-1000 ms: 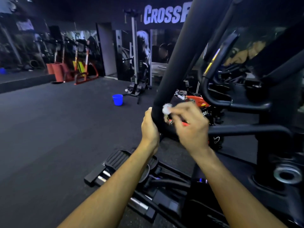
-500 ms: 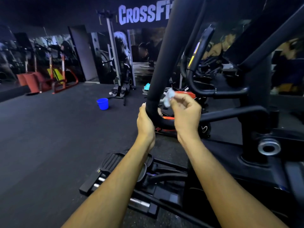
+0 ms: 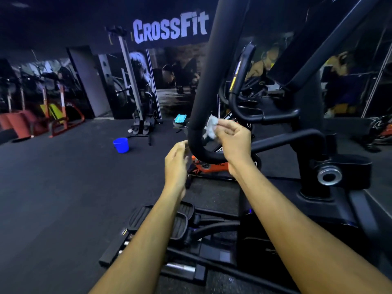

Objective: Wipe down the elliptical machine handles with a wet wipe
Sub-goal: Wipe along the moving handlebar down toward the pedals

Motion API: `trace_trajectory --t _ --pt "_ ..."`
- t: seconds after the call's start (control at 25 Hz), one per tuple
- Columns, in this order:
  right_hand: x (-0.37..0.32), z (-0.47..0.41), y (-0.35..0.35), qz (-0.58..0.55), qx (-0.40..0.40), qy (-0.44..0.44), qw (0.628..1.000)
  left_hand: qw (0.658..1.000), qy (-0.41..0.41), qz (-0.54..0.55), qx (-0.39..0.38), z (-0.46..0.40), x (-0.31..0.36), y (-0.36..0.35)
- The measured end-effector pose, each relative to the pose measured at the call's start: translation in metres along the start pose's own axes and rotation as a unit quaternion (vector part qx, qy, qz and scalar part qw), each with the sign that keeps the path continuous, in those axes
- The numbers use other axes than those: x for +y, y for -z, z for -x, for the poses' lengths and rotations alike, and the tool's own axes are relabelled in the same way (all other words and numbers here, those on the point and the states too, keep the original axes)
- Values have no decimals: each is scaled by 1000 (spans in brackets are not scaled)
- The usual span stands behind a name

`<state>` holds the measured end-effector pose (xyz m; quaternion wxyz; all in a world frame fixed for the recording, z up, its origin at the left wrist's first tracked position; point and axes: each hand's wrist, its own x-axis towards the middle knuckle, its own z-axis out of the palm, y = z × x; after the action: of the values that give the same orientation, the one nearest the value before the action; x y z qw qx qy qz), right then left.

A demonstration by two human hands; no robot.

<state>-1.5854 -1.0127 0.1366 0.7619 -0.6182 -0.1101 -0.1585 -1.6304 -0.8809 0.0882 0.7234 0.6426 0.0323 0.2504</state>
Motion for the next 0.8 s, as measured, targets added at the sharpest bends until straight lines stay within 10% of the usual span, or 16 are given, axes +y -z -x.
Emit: trace_trajectory --t 0.12,0.4,0.64,0.8 --pt "5 12 -25 -54 36 31 997 999 -22 -41 26 2 -5 18" --pt "47 16 20 377 -87 163 908 993 -68 -92 7 7 -11 6" --pt "1 6 -28 -35 -68 -55 996 991 -73 -109 -2 17 -6 -1" --pt "20 51 -33 63 -11 52 997 990 -94 -101 7 14 3 10"
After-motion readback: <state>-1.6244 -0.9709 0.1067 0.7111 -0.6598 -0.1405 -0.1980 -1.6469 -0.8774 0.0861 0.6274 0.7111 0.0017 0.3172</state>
